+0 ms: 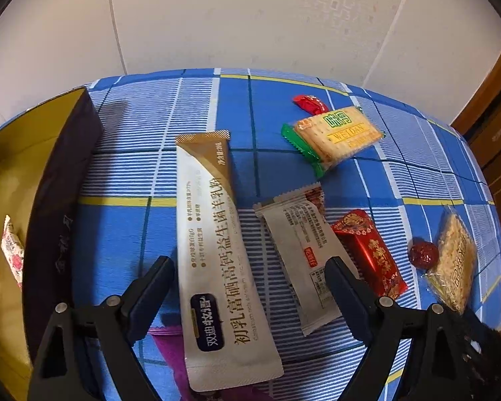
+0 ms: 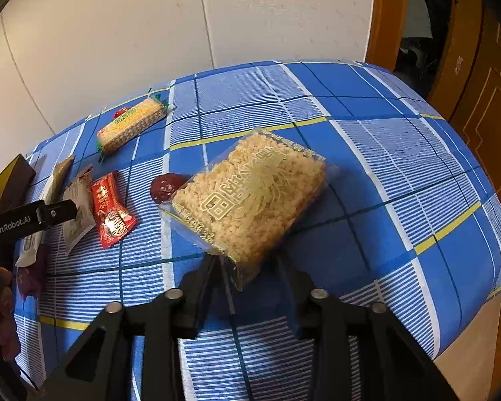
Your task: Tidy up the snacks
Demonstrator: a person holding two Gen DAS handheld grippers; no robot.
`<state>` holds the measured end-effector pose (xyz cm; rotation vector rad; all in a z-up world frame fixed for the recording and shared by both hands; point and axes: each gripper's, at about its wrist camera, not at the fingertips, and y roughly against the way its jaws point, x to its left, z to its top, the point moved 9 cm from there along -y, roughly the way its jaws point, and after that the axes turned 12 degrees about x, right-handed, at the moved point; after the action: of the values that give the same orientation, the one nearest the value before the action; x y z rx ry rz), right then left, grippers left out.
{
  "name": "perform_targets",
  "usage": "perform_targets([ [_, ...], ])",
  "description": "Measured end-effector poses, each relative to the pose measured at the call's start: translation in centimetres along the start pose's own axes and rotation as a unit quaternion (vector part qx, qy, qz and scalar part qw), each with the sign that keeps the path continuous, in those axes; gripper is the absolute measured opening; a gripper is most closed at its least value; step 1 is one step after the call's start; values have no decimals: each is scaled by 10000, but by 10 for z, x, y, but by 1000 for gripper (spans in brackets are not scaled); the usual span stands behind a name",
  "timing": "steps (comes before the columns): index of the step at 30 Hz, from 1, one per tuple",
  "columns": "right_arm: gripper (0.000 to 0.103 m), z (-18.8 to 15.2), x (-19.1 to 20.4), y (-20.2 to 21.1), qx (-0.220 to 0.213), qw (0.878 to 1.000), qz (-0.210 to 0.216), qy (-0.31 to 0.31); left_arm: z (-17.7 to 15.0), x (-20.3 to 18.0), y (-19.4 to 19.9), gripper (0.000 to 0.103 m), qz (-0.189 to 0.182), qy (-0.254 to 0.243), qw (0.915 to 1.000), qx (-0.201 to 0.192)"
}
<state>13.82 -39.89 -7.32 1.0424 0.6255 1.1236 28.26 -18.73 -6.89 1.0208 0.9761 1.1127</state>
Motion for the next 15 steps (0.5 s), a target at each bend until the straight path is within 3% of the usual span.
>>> perform_targets([
  [2,63,1,-4,-2,21,9999,-116,-69,0,-1,-1,96,-7,-16,10000,-13],
  [4,73,1,-2,-5,62,9999,-156,-30,0,-2,-1,97,20,-28,10000,-16],
  [15,73,2,-8,-7,43,9992,-379,-141,-2,-5,-2,99,-5,-63,10000,-27],
])
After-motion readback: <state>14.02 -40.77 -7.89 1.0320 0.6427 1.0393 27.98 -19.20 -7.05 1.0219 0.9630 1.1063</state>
